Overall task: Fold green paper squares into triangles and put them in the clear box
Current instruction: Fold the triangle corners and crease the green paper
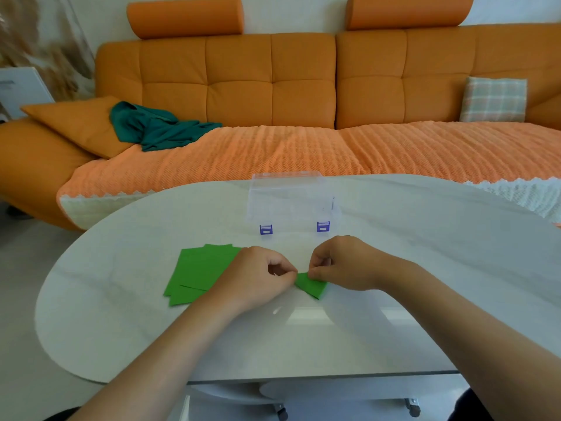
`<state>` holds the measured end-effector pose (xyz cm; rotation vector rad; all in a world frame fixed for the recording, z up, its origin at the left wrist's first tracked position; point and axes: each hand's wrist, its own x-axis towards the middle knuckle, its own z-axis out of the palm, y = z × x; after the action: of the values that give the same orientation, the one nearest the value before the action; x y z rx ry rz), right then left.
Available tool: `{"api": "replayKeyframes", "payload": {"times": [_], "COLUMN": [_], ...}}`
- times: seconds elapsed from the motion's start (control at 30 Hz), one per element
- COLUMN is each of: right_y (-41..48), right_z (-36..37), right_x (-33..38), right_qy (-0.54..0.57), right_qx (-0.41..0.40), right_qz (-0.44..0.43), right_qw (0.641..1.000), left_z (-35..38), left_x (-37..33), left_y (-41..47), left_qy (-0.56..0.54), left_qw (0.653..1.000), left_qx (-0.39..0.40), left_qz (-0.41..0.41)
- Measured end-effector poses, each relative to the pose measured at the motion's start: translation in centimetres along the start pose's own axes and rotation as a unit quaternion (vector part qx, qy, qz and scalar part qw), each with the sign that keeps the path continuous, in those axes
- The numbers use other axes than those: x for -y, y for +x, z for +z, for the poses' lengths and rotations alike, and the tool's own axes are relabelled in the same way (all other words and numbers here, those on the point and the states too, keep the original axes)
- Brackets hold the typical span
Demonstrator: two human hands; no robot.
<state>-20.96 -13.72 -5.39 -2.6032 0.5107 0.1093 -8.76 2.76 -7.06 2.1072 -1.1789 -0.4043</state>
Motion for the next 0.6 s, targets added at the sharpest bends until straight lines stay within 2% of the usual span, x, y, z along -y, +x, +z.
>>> {"api": "replayKeyframes", "payload": {"times": [0.13,0.27,0.4,0.5,0.6], "right_y": [0.0,0.1,0.1,0.2,0.1], "right_z": [0.2,0.8,0.9,1.0,1.2], "right_x": [0.3,0.3,0.3,0.4,0.4], "right_qy": [-0.042,-0.102,-0.095,-0.068,-0.043], "right_qx": [-0.031,-0.078,-0.08,-0.085,-0.084], "right_qz": [-0.018,-0.055,-0.049,-0.034,-0.025], "right_qw": [0.998,0.99,0.991,0.993,0.995], "left_z": [0.6,0.8,1.2,1.8,2.2], "left_x": [0.0,0.1,0.4,0.7,1.0], "left_y": [0.2,0.5,0.8,0.6,0.2], "left_qy": [0.02,0.068,0.113,0.101,0.11], "left_qw": [0.999,0.997,0.989,0.979,0.972], "left_qx": [-0.029,-0.02,-0.043,-0.015,0.007], "left_qz": [-0.009,0.006,0.087,0.175,0.206]}}
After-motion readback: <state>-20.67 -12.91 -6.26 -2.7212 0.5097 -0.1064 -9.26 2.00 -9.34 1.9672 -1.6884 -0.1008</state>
